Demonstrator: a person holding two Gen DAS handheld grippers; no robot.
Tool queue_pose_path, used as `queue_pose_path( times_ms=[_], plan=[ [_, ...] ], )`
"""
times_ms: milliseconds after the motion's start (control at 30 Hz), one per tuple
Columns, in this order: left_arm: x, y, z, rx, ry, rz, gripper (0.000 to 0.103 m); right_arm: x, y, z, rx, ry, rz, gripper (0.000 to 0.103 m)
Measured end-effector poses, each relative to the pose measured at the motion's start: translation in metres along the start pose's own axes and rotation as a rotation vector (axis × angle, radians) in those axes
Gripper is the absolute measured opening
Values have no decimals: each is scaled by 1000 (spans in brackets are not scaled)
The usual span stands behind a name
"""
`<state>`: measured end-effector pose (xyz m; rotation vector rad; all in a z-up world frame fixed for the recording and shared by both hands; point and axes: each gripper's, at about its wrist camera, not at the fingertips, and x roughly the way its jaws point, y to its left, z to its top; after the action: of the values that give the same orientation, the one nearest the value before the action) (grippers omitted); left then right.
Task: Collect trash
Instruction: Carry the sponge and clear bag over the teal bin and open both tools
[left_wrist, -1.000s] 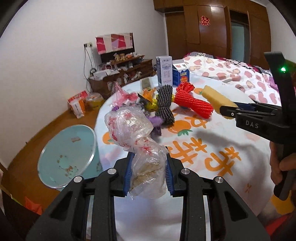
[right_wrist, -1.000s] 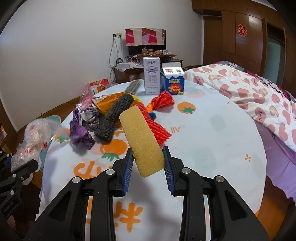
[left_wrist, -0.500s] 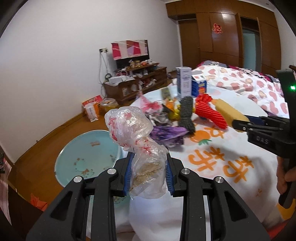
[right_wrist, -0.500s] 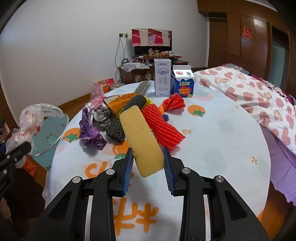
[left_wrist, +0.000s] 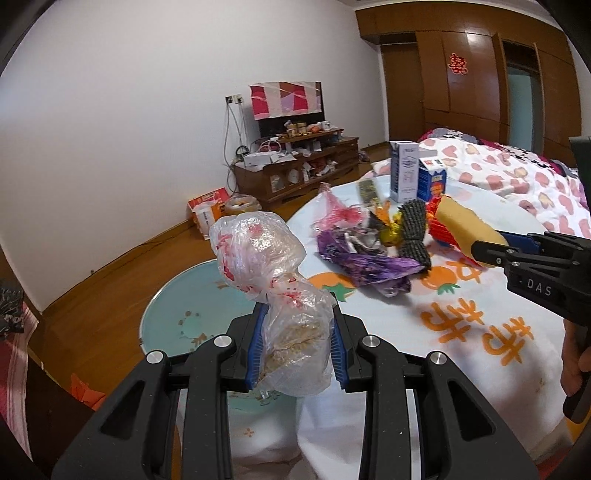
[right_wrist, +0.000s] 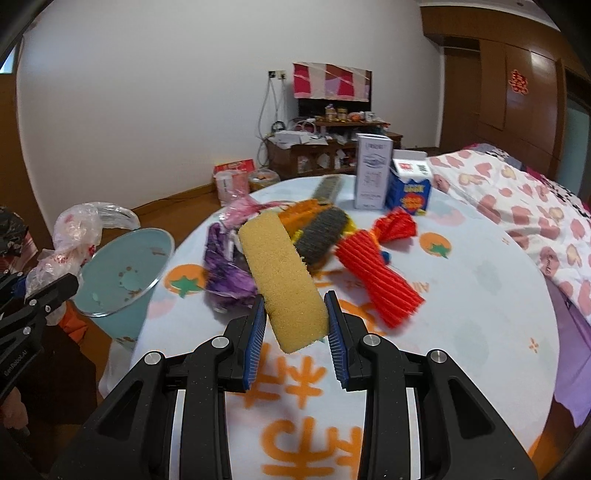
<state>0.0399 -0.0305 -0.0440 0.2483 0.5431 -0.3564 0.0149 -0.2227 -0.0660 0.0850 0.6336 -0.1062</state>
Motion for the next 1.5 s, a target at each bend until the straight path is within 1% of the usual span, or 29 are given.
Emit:
queue_pose_path(
  times_ms=[233,533,700,833,967,1200,1400,1500],
  plan=[
    [4,25,-4,-42,7,41,31,8,32,13,-48,-10,52,33],
    [12,68,-11,-113,28,117,32,26,74,24,-113,-1,105,33],
    [18,89,-16,-149,42,139,32,38,98,29,-142,10,135,33],
    [25,98,-20,-163,55,144,32,49,114,34,-163,16,153,33],
    [34,104,-22,-153,66,144,32,63,129,37,-168,35,169,33],
    [50,116,-24,-156,82,144,32,87,158,37,-207,62,175,33],
    [72,122,-30,-174,142,140,33,117,175,34,-213,132,193,33],
    [81,124,-36,-172,170,137,33,129,181,31,-222,154,192,33]
  ],
)
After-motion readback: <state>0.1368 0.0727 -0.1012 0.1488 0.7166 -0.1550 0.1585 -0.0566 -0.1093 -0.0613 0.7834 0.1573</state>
